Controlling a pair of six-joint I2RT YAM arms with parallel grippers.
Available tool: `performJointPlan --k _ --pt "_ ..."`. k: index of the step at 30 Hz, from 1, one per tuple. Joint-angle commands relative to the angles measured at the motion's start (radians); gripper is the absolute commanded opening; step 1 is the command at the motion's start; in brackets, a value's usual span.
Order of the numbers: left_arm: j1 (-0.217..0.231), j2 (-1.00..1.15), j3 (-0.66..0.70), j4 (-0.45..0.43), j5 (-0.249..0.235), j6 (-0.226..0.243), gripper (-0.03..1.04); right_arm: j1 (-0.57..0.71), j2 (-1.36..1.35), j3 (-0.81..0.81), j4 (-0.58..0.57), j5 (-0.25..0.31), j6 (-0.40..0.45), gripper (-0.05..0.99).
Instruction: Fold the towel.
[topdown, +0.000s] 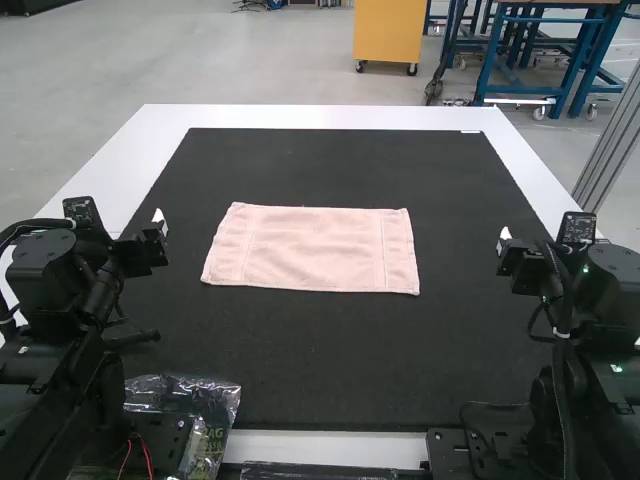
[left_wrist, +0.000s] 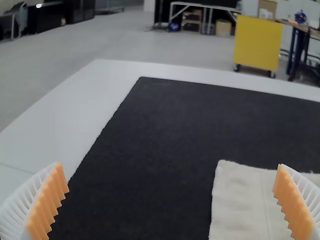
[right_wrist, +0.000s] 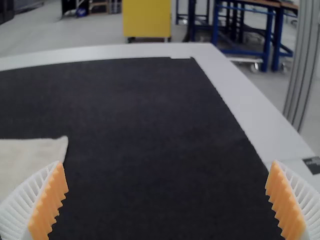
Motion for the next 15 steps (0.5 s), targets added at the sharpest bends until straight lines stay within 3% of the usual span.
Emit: performJointPlan --k 1,4,7,8,10,13,15 --pt "0.010 -0.006 -0.005 0.006 -0.008 -0.011 0.97 0.002 -0.008 -0.006 0.001 -0.008 -0.007 0.91" --pt "0.010 -0.007 -0.005 0.020 -0.008 0.030 0.97 0.002 -0.008 -0.006 0.008 -0.009 -0.010 0.91" --pt "0.010 -0.007 -0.005 0.055 -0.008 0.206 0.97 0.002 -0.008 -0.006 0.080 -0.008 -0.016 0.91" --pt "0.010 -0.006 -0.005 0.058 -0.008 0.208 0.97 0.002 -0.008 -0.006 0.109 -0.008 -0.043 0.91" --pt "0.007 -0.006 -0.005 0.084 -0.008 0.245 0.97 0.002 -0.008 -0.007 0.169 -0.008 -0.159 0.91" --pt "0.004 -0.006 -0.005 0.133 -0.008 0.404 0.96 0.004 -0.008 -0.006 0.184 -0.019 -0.319 0.91" --pt "0.004 -0.006 -0.005 0.152 -0.008 0.409 0.96 0.002 -0.008 -0.006 0.185 -0.039 -0.389 0.91"
